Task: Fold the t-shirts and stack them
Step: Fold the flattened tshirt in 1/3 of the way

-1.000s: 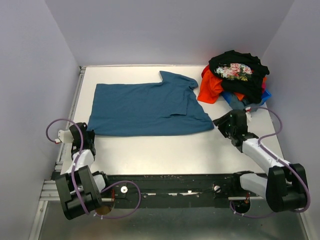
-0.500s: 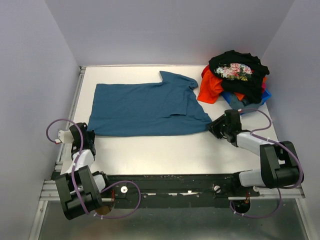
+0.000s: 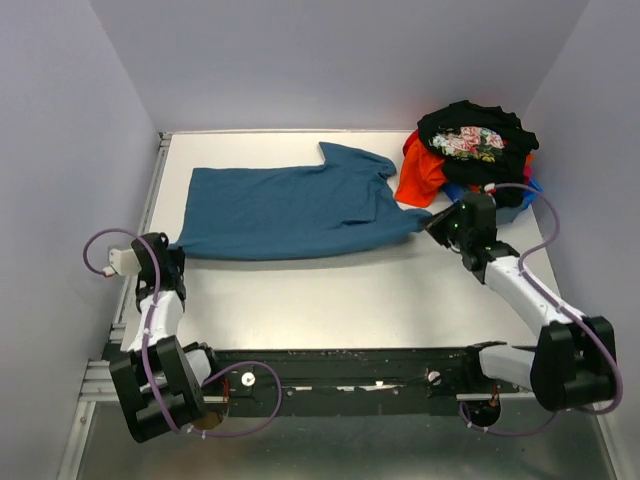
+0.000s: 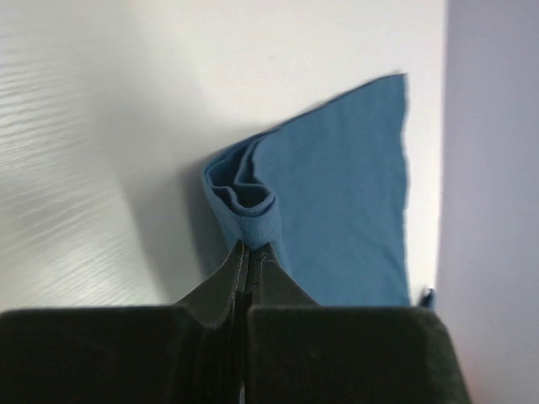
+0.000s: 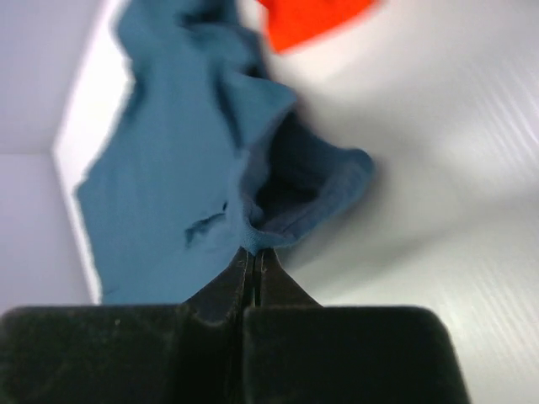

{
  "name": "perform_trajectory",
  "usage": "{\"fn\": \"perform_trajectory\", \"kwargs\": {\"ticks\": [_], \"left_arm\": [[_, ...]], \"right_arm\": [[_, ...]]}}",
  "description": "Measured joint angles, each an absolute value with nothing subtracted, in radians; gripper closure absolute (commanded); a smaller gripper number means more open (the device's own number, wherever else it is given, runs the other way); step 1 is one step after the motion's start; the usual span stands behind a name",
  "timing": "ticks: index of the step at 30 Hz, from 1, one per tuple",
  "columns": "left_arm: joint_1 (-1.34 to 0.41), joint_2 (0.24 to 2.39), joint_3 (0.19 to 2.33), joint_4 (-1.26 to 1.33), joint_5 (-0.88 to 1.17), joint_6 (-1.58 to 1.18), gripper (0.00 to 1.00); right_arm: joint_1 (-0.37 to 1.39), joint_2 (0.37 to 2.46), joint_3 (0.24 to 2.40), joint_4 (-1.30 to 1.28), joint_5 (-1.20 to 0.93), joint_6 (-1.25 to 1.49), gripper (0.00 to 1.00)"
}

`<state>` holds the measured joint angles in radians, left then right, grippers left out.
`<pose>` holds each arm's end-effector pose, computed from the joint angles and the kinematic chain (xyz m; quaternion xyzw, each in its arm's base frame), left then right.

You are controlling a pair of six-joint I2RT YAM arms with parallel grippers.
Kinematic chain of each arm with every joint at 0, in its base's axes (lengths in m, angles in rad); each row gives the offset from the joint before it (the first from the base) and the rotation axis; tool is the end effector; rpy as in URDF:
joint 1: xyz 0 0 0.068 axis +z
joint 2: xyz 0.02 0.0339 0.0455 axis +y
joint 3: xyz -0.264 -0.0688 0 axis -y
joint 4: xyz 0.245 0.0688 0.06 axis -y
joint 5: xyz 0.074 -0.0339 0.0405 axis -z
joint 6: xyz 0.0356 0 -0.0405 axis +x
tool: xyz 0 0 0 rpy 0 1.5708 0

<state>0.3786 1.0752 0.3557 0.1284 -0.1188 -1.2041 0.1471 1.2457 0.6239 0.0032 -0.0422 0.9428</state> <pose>0.1927 0.0812 0.1685 -0.6462 0.5993 -0.1404 0.4512 0.2560 0.0395 0.2062 0.3354 0.8229 0.2536 0.3821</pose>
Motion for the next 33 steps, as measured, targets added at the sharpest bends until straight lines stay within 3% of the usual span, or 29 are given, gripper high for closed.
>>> {"fn": "perform_trajectory", "kwargs": {"ticks": [8, 17, 21, 26, 33], "left_arm": [[0.379, 0.84, 0.446, 0.027, -0.117, -1.211, 1.0], [0.38, 0.744, 0.213, -0.154, -0.077, -1.179, 1.0], [0.381, 0.666, 0.186, -0.209, -0.077, -1.18, 1.0], [0.381, 0.696, 0.257, -0.215, -0.078, -1.194, 1.0], [0.38, 0.904, 0.625, -0.244, -0.09, -1.2, 1.0]], "right_arm": [[0.151, 0.973, 0.722, -0.106, -0.016, 0.874, 0.99], [0.151, 0.748, 0.398, -0.41, 0.051, 0.952, 0.99], [0.151, 0.631, 0.35, -0.439, 0.062, 0.968, 0.99], [0.151, 0.789, 0.456, -0.411, 0.058, 0.953, 0.99], [0.152, 1.155, 0.984, -0.409, -0.009, 0.866, 0.99]]}}
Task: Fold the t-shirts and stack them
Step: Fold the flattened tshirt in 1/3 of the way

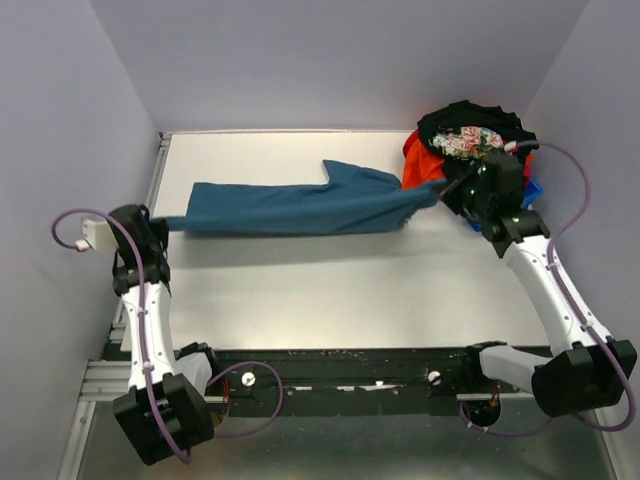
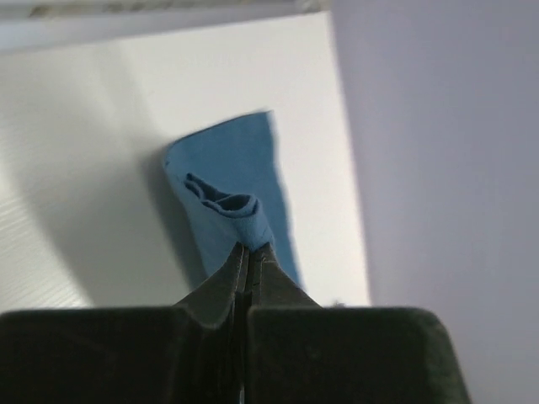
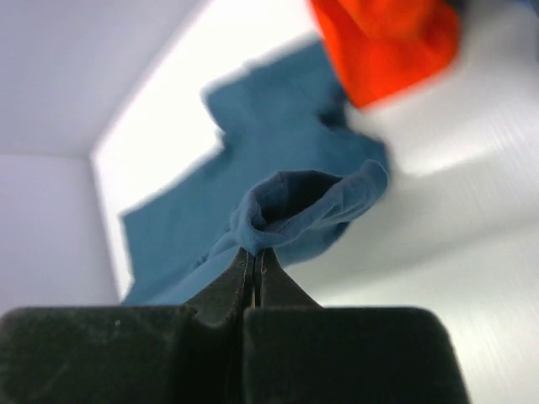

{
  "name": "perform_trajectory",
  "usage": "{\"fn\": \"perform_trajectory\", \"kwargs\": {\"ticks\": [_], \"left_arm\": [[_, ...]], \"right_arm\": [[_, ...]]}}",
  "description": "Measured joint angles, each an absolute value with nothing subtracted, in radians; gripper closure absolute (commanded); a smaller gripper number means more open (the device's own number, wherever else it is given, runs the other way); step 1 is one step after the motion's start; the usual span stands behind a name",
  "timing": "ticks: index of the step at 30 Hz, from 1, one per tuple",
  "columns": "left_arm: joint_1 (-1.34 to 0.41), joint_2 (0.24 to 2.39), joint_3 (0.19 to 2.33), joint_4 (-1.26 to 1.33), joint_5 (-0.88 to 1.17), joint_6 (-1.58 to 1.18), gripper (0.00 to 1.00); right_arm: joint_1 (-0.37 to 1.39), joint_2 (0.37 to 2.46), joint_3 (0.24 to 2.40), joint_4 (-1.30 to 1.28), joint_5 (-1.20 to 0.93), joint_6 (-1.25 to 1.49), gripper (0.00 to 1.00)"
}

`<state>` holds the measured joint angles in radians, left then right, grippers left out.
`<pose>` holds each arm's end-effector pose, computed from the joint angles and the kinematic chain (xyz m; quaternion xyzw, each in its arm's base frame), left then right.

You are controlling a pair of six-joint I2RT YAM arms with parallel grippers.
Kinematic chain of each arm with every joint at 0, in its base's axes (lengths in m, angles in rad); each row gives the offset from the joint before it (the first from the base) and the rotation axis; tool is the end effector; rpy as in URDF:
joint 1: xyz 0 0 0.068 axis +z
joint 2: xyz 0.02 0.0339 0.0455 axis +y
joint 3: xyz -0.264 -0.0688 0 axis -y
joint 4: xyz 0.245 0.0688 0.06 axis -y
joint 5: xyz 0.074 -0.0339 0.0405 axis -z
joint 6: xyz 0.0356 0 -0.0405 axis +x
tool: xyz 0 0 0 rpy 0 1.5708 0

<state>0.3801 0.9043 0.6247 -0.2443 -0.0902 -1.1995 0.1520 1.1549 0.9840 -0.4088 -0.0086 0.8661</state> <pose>0.1879 0.0785 0.2563 -0.6304 0.5931 -0.1631 0.4736 0.2537 0.0392 0.3124 0.3055 0.8249 0.2350 0.4134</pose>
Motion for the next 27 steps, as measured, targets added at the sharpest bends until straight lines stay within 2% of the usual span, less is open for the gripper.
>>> {"fn": "perform_trajectory", "kwargs": {"ticks": [5, 12, 16, 21, 27], "left_arm": [[0.38, 0.949, 0.971, -0.314, -0.145, -1.14, 1.0], [0.378, 0.899, 1.298, -0.377, -0.22, -1.027, 1.0], [0.378, 0.911, 1.461, -0.406, -0.244, -0.994, 1.0], [0.379, 0.992, 1.557, -0.398, -0.246, -1.005, 1.0], [0.378, 1.212, 1.57, -0.392, -0.241, -1.046, 1.0]], "right_arm": [[0.154, 1.147, 1.27, -0.424, -0.013, 0.799, 0.99], [0.158, 1.029, 1.456, -0.49, -0.013, 0.707, 0.99], [0.159, 1.031, 1.574, -0.535, -0.013, 0.675, 0.99], [0.159, 1.171, 1.766, -0.56, -0.027, 0.665, 0.99], [0.162, 1.457, 1.964, -0.577, -0.099, 0.701, 0.99]]}}
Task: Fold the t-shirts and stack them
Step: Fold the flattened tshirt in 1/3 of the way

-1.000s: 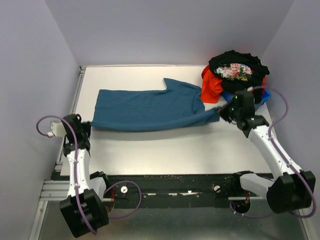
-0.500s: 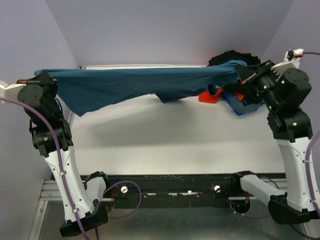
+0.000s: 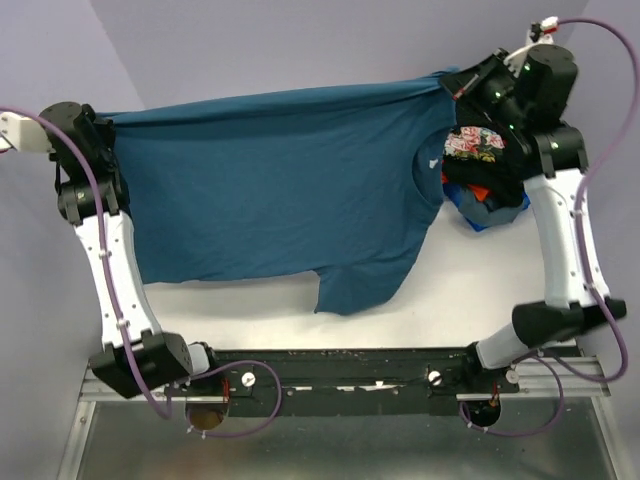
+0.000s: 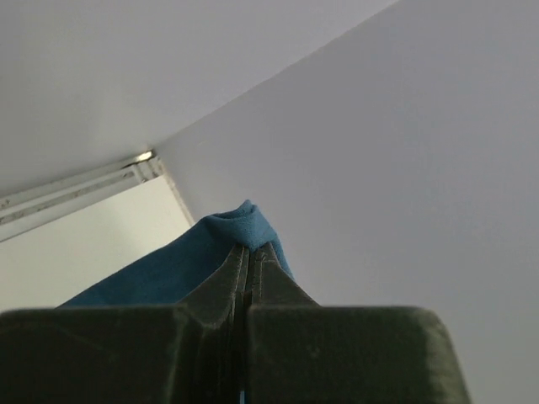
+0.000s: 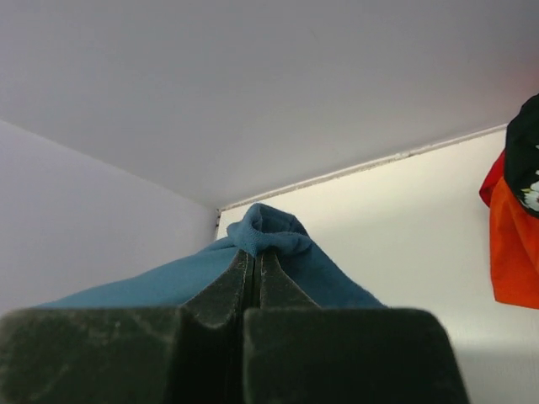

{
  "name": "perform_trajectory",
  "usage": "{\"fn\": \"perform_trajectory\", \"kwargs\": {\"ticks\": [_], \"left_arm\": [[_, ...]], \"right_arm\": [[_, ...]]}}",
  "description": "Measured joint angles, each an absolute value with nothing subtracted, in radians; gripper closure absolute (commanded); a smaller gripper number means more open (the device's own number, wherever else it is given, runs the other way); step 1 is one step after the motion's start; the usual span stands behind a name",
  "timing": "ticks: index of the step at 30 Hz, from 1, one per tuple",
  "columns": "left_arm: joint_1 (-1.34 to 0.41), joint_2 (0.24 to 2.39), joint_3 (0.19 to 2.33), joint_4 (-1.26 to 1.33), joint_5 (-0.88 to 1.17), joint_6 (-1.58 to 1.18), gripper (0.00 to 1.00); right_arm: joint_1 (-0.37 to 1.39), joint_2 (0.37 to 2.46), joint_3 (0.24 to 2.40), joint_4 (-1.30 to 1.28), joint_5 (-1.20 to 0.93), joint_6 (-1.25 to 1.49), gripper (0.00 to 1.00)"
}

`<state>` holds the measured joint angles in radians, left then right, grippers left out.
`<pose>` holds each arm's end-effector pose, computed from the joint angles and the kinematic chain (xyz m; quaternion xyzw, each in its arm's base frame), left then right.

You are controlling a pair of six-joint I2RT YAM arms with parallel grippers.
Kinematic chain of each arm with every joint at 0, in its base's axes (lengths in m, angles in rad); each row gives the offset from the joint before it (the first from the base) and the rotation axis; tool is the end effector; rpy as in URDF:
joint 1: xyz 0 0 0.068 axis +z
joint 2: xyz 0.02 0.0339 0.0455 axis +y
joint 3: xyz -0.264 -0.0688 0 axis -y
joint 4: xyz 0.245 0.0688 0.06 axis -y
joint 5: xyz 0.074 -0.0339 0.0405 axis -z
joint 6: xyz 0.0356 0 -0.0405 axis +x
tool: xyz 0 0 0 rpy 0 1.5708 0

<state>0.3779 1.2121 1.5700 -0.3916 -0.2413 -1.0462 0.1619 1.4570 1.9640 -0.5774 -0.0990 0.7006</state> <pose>0.2239 0.0980 0.4991 -0.5297 0.4856 -0.1446 0.6803 0.2799 0.0493 0.5395 0.1619 0.7133 0.3175 0.6035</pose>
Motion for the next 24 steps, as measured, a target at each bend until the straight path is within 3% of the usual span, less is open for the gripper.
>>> {"fn": "perform_trajectory", "kwargs": {"ticks": [7, 13, 16, 20, 24], "left_arm": [[0.377, 1.474, 1.727, -0.427, -0.189, -1.086, 1.0], [0.375, 1.567, 1.917, -0.426, -0.134, -1.104, 1.0], [0.373, 1.559, 1.91, -0.389, -0.111, -1.11, 1.0], [0.376, 1.502, 1.731, -0.314, -0.088, -1.128, 1.0], [0.379, 1.427, 1.417, -0.23, -0.073, -1.145, 1.0]], "right_arm": [[0.155, 1.761, 2.287, -0.616, -0.165, 0.724, 0.99], [0.078, 1.811, 2.406, -0.578, -0.289, 0.784, 0.99], [0.05, 1.811, 2.409, -0.556, -0.326, 0.799, 0.99], [0.039, 1.776, 2.279, -0.512, -0.366, 0.81, 0.99], [0.032, 1.644, 1.851, -0.434, -0.394, 0.813, 0.99]]}}
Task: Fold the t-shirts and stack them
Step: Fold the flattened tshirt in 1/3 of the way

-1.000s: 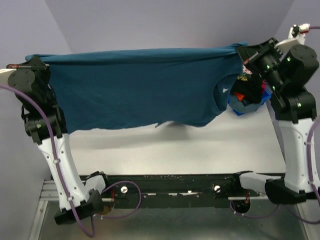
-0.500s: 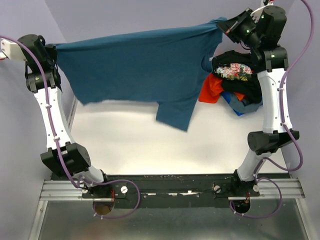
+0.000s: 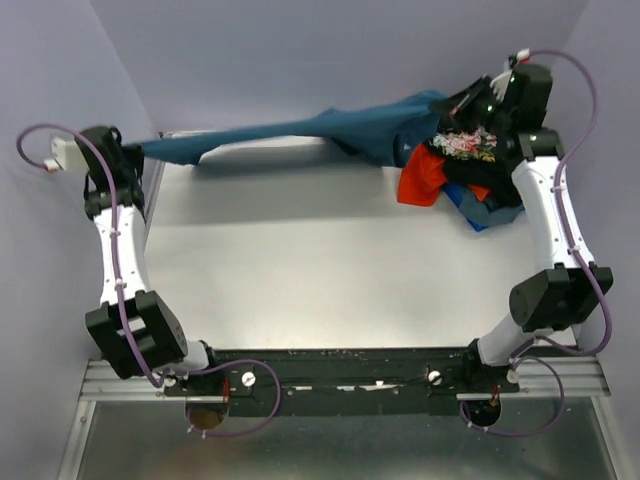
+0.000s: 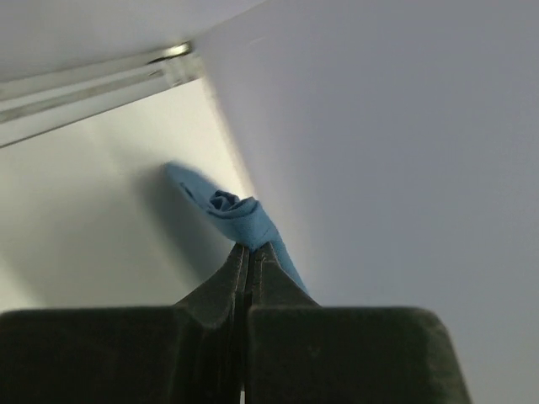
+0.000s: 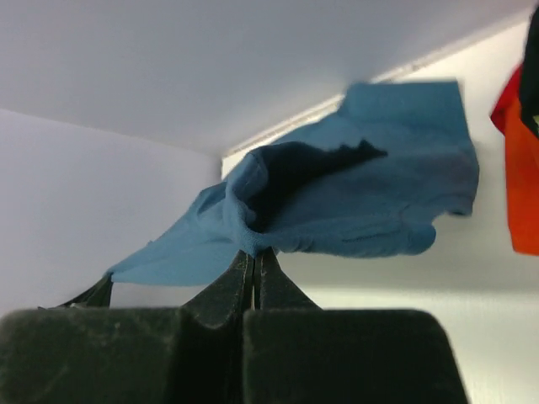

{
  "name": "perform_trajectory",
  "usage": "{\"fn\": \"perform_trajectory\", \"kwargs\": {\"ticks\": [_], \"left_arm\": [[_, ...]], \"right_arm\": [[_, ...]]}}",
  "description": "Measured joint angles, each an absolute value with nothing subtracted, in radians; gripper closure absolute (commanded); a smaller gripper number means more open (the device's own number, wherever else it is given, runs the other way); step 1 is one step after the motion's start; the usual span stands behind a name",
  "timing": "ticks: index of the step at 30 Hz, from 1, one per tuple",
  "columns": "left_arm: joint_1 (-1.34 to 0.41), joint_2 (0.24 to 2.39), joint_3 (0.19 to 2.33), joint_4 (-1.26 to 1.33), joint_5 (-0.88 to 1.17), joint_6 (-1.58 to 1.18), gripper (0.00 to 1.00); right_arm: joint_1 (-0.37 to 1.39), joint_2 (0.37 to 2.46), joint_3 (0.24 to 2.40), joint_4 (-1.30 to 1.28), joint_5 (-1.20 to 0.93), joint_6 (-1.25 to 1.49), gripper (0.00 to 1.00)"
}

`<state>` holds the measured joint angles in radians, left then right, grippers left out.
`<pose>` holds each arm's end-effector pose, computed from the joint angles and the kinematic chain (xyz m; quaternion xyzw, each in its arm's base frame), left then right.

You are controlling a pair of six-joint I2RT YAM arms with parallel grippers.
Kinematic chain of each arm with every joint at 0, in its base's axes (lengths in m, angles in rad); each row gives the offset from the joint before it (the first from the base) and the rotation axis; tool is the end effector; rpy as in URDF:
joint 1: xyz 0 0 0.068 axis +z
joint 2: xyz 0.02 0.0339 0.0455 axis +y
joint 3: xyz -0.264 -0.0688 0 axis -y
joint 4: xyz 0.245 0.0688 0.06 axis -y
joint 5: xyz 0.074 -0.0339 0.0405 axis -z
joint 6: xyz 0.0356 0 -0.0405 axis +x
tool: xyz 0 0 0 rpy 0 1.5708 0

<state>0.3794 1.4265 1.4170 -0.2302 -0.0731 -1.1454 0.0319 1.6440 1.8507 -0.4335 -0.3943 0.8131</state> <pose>0.3093 0.1261 0.4064 -0.5592 0.5529 -0.2039 0.5831 0.3703 0.0255 0.4618 0.1794 0.7560 0.3901 0.4940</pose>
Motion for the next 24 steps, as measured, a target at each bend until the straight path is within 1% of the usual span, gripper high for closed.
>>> {"fn": "perform_trajectory", "kwargs": {"ticks": [1, 3, 6, 8, 11, 13, 16, 20, 21, 22, 23, 24], "left_arm": [[0.38, 1.404, 1.344, -0.228, -0.073, -1.15, 1.0], [0.382, 1.34, 1.177, -0.218, -0.074, -1.155, 1.0], [0.39, 1.208, 0.965, -0.22, -0.078, -1.156, 1.0], [0.393, 1.083, 0.827, -0.208, -0.079, -1.155, 1.0], [0.397, 0.922, 0.662, -0.206, -0.08, -1.15, 1.0], [0.398, 0.851, 0.571, -0.207, -0.08, -1.148, 1.0], [0.398, 0.759, 0.417, -0.246, -0.08, -1.145, 1.0], [0.4, 0.67, 0.295, -0.337, -0.08, -1.138, 1.0], [0.4, 0.648, 0.277, -0.355, -0.081, -1.136, 1.0], [0.4, 0.627, 0.264, -0.377, -0.082, -1.134, 0.93], [0.4, 0.607, 0.254, -0.398, -0.083, -1.133, 0.81], [0.4, 0.587, 0.246, -0.419, -0.086, -1.131, 0.71]], "right_arm": [[0.031, 1.635, 1.819, -0.436, -0.395, 0.815, 0.99], [0.027, 1.559, 1.596, -0.391, -0.393, 0.815, 0.99], [0.019, 1.441, 1.343, -0.379, -0.381, 0.816, 0.99], [0.017, 1.34, 1.185, -0.358, -0.368, 0.817, 0.99], [0.015, 1.174, 0.969, -0.33, -0.344, 0.824, 0.99], [0.014, 1.079, 0.841, -0.319, -0.33, 0.831, 0.99], [0.013, 0.971, 0.664, -0.315, -0.306, 0.847, 0.99], [0.012, 0.846, 0.488, -0.362, -0.25, 0.87, 0.99], [0.013, 0.811, 0.463, -0.39, -0.224, 0.88, 0.98], [0.012, 0.777, 0.446, -0.421, -0.197, 0.892, 0.9], [0.012, 0.746, 0.436, -0.449, -0.173, 0.899, 0.7], [0.012, 0.721, 0.432, -0.468, -0.152, 0.904, 0.56]]}}
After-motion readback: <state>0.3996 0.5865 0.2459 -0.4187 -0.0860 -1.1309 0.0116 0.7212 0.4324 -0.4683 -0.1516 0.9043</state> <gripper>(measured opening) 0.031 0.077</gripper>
